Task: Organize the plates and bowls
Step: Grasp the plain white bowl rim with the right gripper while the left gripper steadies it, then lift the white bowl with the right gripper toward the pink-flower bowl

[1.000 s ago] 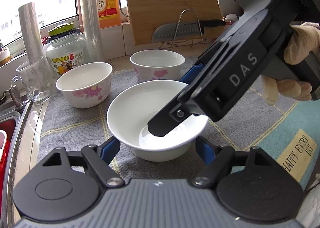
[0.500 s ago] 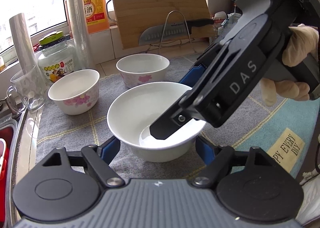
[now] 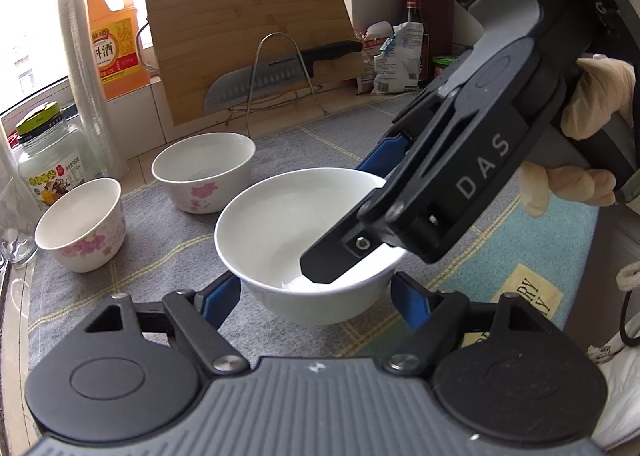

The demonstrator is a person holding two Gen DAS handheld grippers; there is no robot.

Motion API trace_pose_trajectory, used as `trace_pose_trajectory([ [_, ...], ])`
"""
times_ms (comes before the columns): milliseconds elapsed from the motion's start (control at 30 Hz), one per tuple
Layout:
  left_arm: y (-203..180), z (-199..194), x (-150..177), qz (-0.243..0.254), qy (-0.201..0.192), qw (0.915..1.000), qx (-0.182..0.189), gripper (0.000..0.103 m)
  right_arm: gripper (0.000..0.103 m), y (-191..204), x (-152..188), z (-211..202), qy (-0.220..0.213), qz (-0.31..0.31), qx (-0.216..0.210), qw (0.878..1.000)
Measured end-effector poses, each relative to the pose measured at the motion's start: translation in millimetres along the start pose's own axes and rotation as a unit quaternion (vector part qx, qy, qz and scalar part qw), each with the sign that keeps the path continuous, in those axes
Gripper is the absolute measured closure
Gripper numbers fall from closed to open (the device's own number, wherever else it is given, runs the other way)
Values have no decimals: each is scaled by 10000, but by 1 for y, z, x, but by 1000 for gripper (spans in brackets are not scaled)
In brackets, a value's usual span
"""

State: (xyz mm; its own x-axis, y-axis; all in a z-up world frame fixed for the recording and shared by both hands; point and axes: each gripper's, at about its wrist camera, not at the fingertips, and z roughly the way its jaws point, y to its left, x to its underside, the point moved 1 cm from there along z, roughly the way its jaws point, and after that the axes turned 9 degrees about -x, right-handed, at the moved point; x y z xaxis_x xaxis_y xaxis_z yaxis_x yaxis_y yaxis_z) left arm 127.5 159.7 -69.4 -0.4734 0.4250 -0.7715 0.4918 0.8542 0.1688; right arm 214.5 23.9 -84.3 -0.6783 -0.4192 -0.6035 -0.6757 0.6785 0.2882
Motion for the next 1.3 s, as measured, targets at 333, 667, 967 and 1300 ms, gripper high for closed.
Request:
trace_pose_trajectory([
  [333, -35, 11, -16, 252, -149, 9985, 470, 21, 15, -19, 28, -34, -73, 304, 419, 9986],
  [667, -58, 25, -27, 457, -175, 9957, 783, 21, 14, -39, 45, -56, -150, 585, 719, 9956],
  [967, -65, 39, -27, 470, -55, 9950, 881, 21, 14, -50, 55, -57, -96, 739, 738, 9945],
  [1300, -66, 46, -27, 406, 6, 9947, 939, 21, 14, -57, 57, -54, -35, 736, 777, 9942],
])
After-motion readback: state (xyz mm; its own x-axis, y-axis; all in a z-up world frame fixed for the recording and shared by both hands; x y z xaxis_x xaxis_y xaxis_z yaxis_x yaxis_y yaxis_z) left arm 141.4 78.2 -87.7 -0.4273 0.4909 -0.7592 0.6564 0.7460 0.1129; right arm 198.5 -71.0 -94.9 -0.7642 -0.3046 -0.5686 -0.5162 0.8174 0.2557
